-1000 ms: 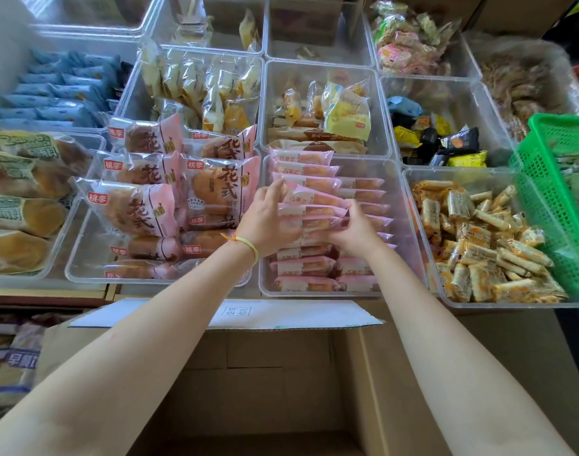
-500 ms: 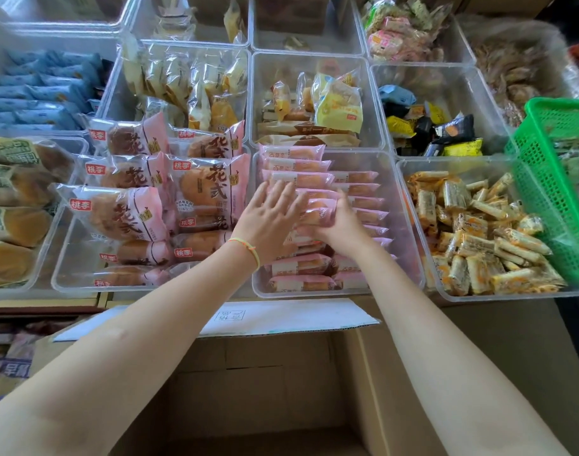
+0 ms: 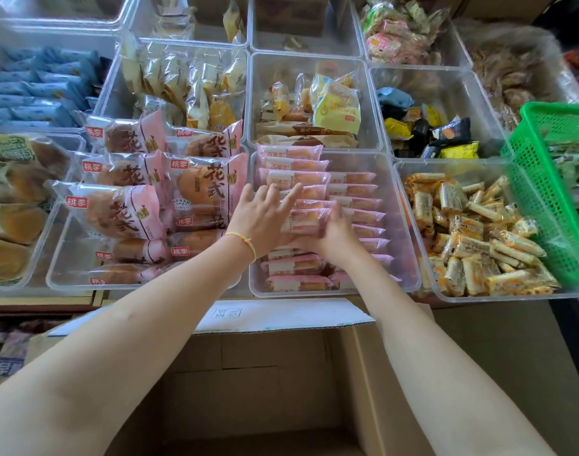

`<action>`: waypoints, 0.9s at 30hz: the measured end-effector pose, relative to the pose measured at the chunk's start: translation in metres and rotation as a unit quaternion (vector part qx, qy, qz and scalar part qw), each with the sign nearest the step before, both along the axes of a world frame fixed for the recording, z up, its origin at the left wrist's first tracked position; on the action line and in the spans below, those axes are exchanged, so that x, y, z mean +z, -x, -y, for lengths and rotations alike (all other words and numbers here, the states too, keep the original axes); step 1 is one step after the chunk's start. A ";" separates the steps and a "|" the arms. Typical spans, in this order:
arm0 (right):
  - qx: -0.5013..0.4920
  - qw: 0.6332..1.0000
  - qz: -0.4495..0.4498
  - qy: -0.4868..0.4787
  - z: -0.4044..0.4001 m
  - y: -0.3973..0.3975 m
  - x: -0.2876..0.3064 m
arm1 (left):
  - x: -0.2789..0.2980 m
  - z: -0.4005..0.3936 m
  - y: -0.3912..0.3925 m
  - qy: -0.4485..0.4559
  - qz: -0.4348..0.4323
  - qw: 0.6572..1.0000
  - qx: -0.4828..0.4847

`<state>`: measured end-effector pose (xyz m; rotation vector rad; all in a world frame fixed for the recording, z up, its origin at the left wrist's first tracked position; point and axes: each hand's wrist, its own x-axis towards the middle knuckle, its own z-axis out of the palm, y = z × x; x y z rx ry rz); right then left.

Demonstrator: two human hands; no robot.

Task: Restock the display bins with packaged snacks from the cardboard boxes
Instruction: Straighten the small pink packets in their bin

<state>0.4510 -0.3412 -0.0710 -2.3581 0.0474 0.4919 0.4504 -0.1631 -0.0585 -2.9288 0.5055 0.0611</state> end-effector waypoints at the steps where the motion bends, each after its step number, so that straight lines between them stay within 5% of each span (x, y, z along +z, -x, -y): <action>1: 0.004 1.000 -0.005 0.016 -0.001 -0.002 -0.001 | 0.001 0.001 0.000 0.004 -0.008 1.000 -0.011; 7: 0.028 0.995 0.011 0.098 -0.002 -0.015 -0.008 | 0.003 0.008 -0.015 0.039 -0.033 0.999 -0.013; 16: 0.064 0.997 -0.037 -0.015 0.007 -0.034 -0.002 | -0.004 0.001 -0.014 0.030 -0.071 0.996 0.045; 22: 0.114 0.984 -0.129 -0.047 0.026 -0.037 0.014 | -0.003 0.015 -0.016 0.026 -0.020 0.999 -0.028; 24: 0.084 0.983 -0.143 -0.080 0.040 -0.035 0.028 | -0.008 0.028 -0.009 0.030 -0.014 0.999 -0.041; 27: -0.105 0.952 -0.099 -0.270 0.045 -0.050 0.030 | -0.014 0.035 -0.004 0.039 -0.012 0.999 -0.028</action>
